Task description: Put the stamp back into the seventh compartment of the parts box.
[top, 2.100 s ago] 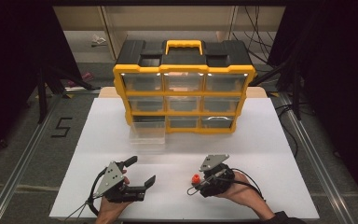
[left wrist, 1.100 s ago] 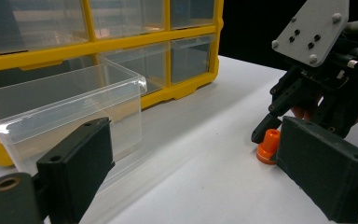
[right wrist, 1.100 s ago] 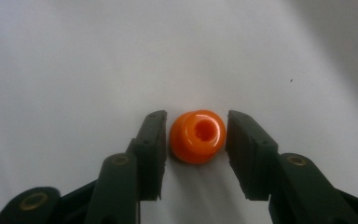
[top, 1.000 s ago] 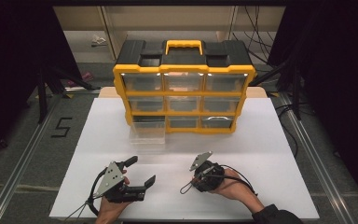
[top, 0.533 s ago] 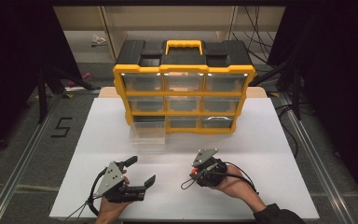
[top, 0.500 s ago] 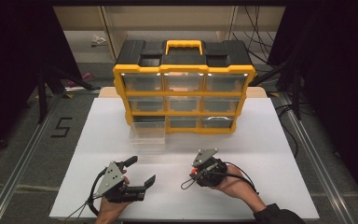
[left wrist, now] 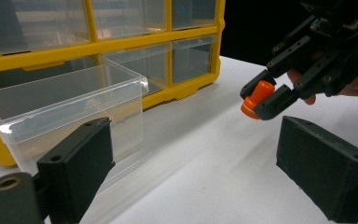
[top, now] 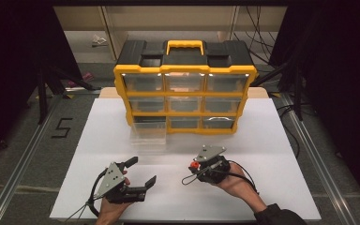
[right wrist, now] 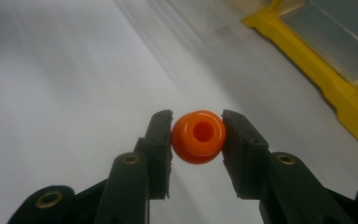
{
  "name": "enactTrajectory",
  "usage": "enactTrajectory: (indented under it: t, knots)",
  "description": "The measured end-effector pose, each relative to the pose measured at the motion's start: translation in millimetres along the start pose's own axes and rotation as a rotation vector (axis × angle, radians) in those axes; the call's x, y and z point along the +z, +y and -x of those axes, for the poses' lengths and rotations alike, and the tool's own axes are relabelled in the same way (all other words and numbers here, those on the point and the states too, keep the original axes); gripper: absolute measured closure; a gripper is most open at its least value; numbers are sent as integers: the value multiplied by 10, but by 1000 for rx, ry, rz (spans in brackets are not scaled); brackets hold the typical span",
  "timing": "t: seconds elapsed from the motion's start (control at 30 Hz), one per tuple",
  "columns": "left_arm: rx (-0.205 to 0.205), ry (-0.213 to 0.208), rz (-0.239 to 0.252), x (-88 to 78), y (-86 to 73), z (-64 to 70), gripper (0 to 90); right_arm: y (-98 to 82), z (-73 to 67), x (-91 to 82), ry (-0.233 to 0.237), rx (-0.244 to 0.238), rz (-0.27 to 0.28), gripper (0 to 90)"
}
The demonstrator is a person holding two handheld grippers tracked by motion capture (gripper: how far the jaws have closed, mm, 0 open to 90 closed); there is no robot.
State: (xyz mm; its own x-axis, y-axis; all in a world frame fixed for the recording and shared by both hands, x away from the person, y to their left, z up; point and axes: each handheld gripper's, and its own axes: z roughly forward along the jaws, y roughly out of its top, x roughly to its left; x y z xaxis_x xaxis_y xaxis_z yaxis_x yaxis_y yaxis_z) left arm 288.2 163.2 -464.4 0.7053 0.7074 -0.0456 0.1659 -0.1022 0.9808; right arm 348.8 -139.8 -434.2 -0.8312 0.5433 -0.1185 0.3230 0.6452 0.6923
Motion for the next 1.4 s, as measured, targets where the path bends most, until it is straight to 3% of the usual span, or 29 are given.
enactTrajectory:
  t: [0.73,1.4]
  knots:
    - [-6,5,3,-2,-2,-7,104,275,162,-17,-19,47,130,645]
    - [-28,4,8,-8,1,-30,101,594,292,14,-30,47,182,645]
